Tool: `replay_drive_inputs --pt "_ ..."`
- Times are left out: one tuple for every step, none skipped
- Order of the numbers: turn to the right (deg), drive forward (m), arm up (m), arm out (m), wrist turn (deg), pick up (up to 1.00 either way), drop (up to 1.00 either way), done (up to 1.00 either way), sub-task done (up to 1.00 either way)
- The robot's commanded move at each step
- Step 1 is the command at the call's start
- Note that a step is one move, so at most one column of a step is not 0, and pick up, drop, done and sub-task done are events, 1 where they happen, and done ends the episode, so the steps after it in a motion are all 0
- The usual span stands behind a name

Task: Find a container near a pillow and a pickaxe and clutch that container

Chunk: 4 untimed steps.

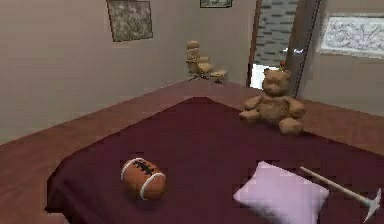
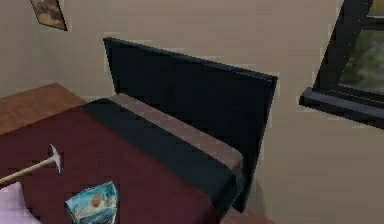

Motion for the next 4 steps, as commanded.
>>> replay_drive_inputs --pt "-27.0 0.00 0.00 0.00 0.0 0.00 0.00 0.00 0.00" --pt "0.0 0.00 0.50 0.00 0.0 0.00 0.00 0.00 0.00" --pt "0.0 0.00 0.28 0.00 0.0 0.00 0.00 0.00 0.00" --pt "0.0 0.00 0.00 0.16 0.0 0.00 0.00 0.00 0.00"
